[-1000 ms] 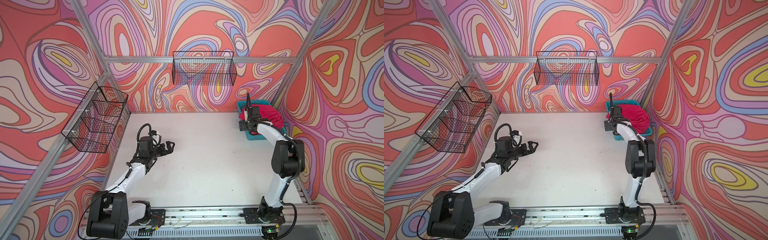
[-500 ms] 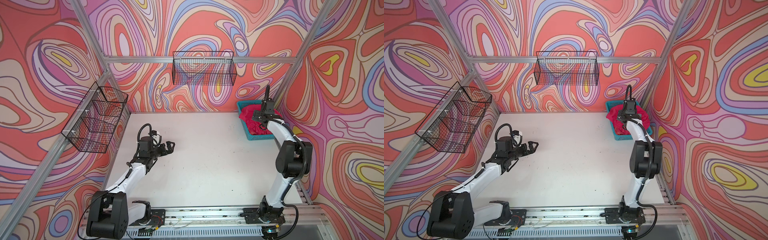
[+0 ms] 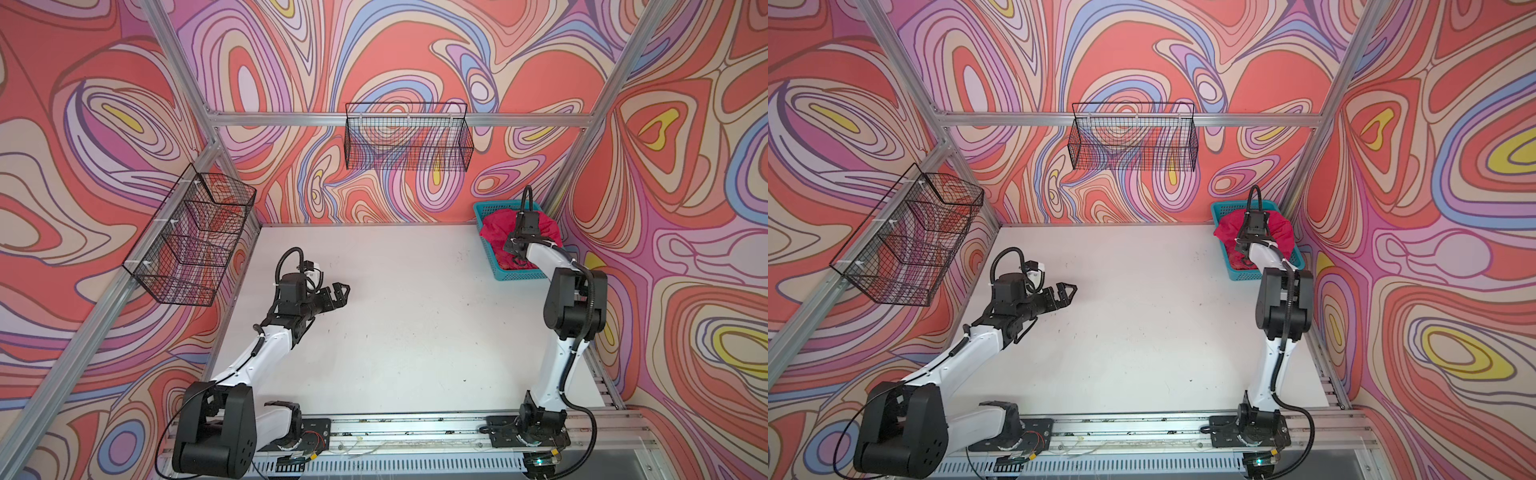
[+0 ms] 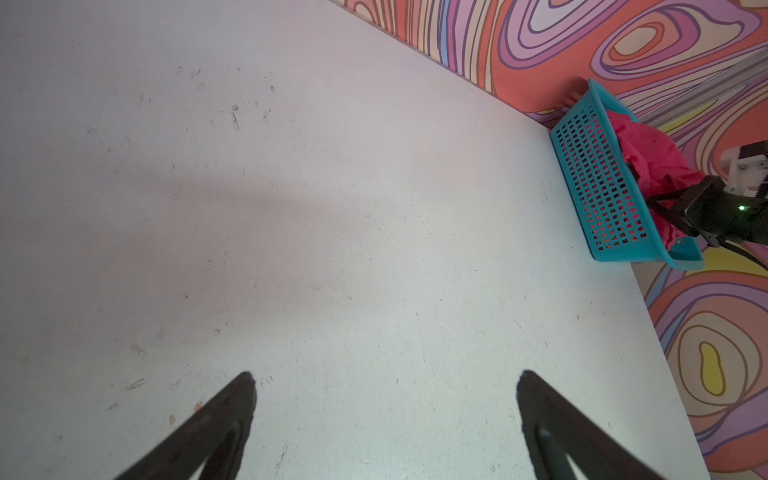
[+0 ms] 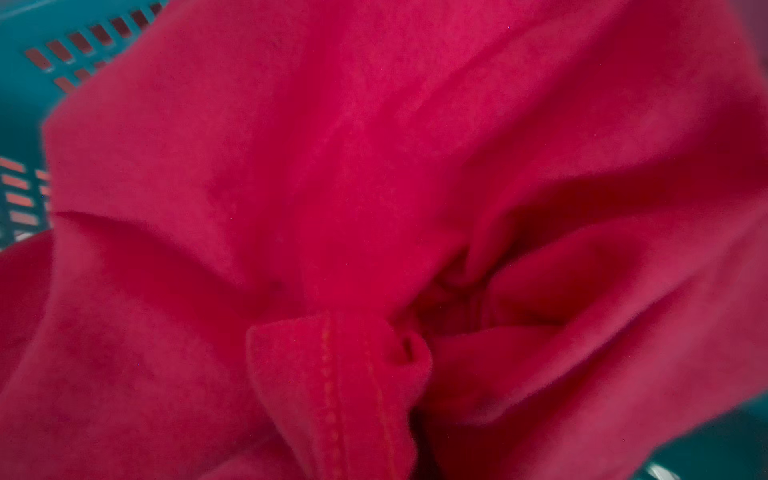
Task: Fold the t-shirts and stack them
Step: 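Lift the magenta t-shirt from the basket with the right gripper onto the table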
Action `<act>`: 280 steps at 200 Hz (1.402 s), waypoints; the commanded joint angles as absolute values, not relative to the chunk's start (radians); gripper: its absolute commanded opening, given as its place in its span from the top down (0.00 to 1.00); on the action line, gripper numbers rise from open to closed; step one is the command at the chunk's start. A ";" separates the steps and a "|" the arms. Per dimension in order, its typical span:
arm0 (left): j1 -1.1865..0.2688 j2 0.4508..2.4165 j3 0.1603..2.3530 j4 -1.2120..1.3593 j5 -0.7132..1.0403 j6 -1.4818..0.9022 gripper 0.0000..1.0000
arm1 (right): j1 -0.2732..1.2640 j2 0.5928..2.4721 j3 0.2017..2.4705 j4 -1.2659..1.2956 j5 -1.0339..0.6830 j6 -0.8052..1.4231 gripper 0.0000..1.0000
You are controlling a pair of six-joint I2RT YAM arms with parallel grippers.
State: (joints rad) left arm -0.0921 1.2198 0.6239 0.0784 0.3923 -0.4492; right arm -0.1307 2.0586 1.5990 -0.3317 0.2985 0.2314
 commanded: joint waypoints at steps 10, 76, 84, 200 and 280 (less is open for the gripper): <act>-0.095 1.222 0.647 0.085 0.386 -0.452 0.00 | -0.135 1.874 1.522 -0.256 0.281 0.255 1.00; -0.096 1.224 0.643 0.109 0.396 -0.470 0.00 | -0.126 1.555 1.408 -0.223 0.182 0.256 1.00; -0.097 1.225 0.643 0.112 0.397 -0.470 0.00 | -0.126 1.524 1.401 -0.219 0.166 0.262 1.00; -0.100 1.212 0.632 0.120 0.386 -0.482 0.00 | 0.171 1.261 1.602 -0.298 -0.070 0.181 1.00; -0.100 1.136 0.633 0.028 0.264 -0.483 0.00 | 0.382 1.371 1.776 -0.279 -0.469 0.218 1.00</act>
